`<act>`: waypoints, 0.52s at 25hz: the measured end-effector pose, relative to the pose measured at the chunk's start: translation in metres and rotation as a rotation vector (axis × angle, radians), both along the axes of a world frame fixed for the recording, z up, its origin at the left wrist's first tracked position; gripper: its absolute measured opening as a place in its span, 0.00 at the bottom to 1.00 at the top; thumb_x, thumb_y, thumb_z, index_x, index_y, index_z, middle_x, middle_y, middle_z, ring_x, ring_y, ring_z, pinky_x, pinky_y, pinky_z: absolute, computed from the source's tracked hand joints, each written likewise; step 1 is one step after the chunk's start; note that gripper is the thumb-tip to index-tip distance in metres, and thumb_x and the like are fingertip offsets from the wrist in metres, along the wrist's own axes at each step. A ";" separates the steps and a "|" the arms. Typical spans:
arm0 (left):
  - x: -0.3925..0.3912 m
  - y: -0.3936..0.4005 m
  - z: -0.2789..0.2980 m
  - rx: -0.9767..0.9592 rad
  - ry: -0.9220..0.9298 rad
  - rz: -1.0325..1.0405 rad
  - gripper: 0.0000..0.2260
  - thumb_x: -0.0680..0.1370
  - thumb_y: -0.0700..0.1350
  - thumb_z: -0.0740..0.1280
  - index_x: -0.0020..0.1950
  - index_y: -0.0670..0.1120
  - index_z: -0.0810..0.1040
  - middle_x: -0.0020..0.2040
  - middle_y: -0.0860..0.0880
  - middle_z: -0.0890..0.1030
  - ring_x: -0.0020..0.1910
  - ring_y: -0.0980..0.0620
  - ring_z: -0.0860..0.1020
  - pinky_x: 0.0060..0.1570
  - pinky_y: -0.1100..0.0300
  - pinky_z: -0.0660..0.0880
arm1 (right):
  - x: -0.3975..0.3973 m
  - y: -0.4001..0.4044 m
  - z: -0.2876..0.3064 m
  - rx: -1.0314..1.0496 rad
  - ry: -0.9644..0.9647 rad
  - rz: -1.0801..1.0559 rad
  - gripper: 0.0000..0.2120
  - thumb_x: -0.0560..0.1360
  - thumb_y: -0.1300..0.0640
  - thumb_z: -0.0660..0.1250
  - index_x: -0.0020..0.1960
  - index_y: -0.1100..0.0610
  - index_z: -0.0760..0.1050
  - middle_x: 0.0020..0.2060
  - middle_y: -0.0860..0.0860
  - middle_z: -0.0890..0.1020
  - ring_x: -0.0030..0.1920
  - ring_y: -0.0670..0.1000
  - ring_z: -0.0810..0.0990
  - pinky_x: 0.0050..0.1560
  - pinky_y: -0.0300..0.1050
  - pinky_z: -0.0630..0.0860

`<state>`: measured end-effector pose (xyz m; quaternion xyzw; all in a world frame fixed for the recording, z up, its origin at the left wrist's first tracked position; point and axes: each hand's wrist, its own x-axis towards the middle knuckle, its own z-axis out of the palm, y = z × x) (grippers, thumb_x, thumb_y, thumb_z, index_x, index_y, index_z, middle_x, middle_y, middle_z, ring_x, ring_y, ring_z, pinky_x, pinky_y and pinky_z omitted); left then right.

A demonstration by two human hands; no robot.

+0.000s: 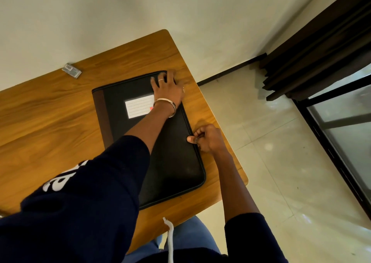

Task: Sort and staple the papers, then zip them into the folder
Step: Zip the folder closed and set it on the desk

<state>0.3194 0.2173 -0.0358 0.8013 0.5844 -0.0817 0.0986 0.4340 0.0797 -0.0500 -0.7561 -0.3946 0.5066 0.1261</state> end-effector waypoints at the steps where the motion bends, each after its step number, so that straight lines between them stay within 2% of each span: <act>1: 0.000 0.011 0.000 -0.021 -0.019 0.044 0.14 0.79 0.49 0.59 0.63 0.47 0.72 0.73 0.40 0.56 0.72 0.33 0.53 0.67 0.31 0.47 | 0.001 0.003 0.001 -0.034 0.011 0.018 0.09 0.68 0.57 0.76 0.40 0.57 0.76 0.34 0.49 0.77 0.37 0.48 0.77 0.39 0.43 0.75; 3: -0.001 0.025 -0.003 -0.079 -0.049 0.078 0.13 0.80 0.51 0.58 0.61 0.48 0.72 0.73 0.40 0.58 0.72 0.32 0.53 0.67 0.29 0.45 | 0.007 0.015 0.007 -0.176 0.059 0.089 0.09 0.70 0.58 0.75 0.43 0.59 0.76 0.35 0.53 0.79 0.34 0.49 0.78 0.37 0.43 0.77; 5: -0.006 0.033 -0.003 -0.128 -0.078 0.061 0.12 0.79 0.53 0.58 0.59 0.51 0.72 0.69 0.43 0.64 0.70 0.35 0.57 0.66 0.30 0.50 | 0.011 0.035 0.015 -0.238 0.042 0.189 0.10 0.71 0.56 0.74 0.46 0.62 0.78 0.36 0.55 0.80 0.35 0.50 0.79 0.40 0.44 0.79; 8: -0.012 0.041 -0.001 -0.165 -0.083 0.047 0.09 0.77 0.54 0.60 0.54 0.54 0.74 0.65 0.47 0.66 0.67 0.37 0.60 0.65 0.34 0.54 | -0.004 0.078 0.018 0.102 -0.054 0.099 0.13 0.74 0.51 0.71 0.50 0.61 0.78 0.41 0.52 0.80 0.42 0.51 0.78 0.49 0.48 0.76; 10: -0.011 0.044 -0.002 -0.181 -0.093 0.051 0.07 0.76 0.54 0.61 0.52 0.55 0.74 0.65 0.48 0.67 0.67 0.38 0.60 0.65 0.36 0.54 | -0.023 0.101 0.015 0.297 -0.134 0.124 0.13 0.75 0.53 0.69 0.55 0.60 0.78 0.47 0.54 0.82 0.47 0.53 0.79 0.51 0.48 0.75; 13: -0.011 0.049 -0.003 -0.184 -0.108 0.030 0.06 0.77 0.54 0.61 0.50 0.56 0.75 0.63 0.50 0.69 0.66 0.38 0.61 0.66 0.37 0.53 | -0.038 0.113 -0.003 0.370 -0.219 0.119 0.10 0.77 0.56 0.65 0.56 0.60 0.76 0.48 0.56 0.82 0.48 0.56 0.80 0.47 0.50 0.77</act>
